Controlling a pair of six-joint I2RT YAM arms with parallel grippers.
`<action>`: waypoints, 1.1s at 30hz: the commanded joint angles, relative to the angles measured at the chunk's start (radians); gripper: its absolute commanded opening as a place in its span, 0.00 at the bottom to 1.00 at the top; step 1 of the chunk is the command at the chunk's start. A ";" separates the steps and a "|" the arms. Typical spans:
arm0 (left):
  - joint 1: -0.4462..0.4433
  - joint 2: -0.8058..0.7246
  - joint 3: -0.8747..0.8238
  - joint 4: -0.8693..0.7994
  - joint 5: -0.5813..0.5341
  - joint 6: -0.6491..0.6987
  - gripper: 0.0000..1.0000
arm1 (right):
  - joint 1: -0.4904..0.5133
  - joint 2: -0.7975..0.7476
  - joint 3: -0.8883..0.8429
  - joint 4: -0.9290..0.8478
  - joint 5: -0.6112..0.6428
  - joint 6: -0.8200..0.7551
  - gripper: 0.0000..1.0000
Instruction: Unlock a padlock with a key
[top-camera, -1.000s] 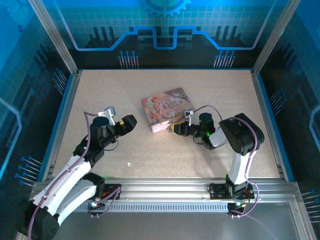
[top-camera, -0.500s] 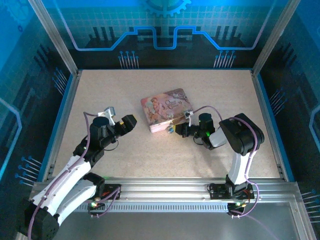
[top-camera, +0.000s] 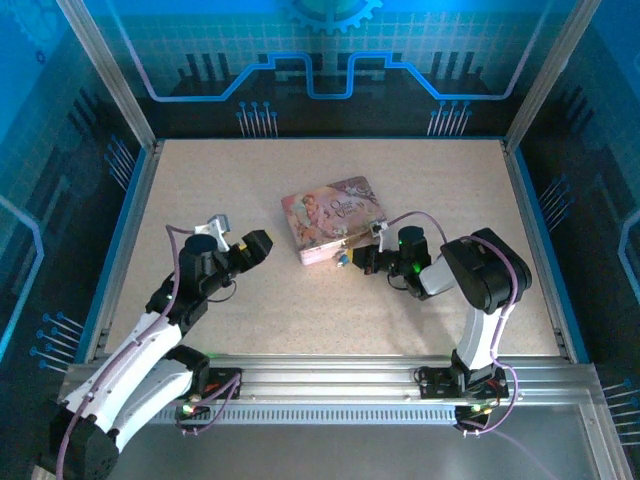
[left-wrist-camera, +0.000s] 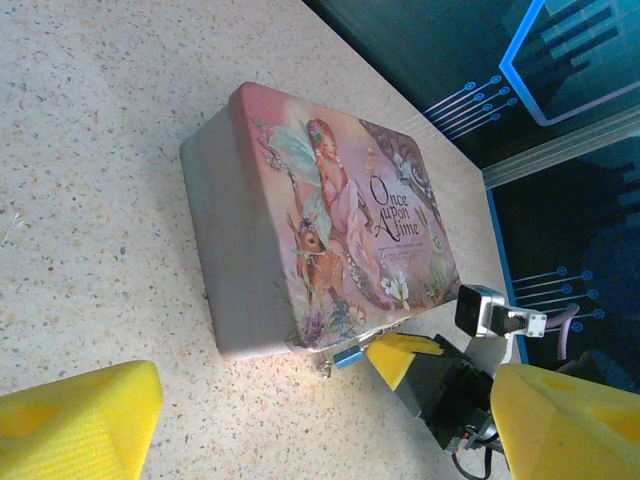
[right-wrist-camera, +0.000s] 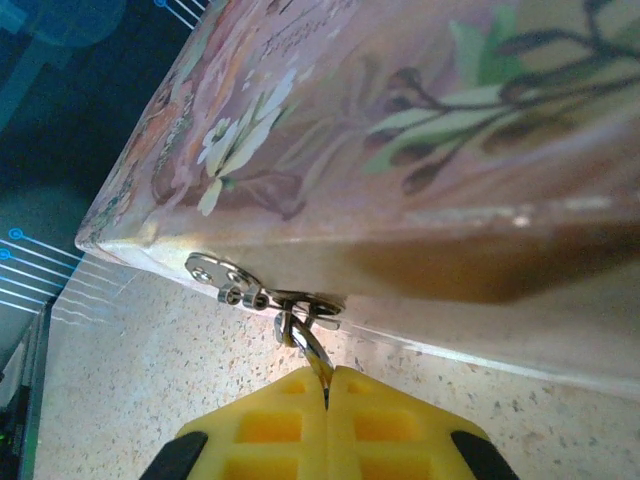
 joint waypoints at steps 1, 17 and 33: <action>0.010 -0.016 -0.014 -0.010 0.003 -0.005 0.86 | 0.003 -0.052 -0.010 0.045 0.029 0.033 0.03; 0.010 -0.018 -0.026 -0.007 0.005 -0.011 0.86 | -0.019 -0.079 -0.027 0.060 0.076 0.123 0.01; -0.049 0.280 0.137 0.125 0.113 0.016 0.82 | -0.015 -0.103 -0.071 0.023 0.099 0.116 0.01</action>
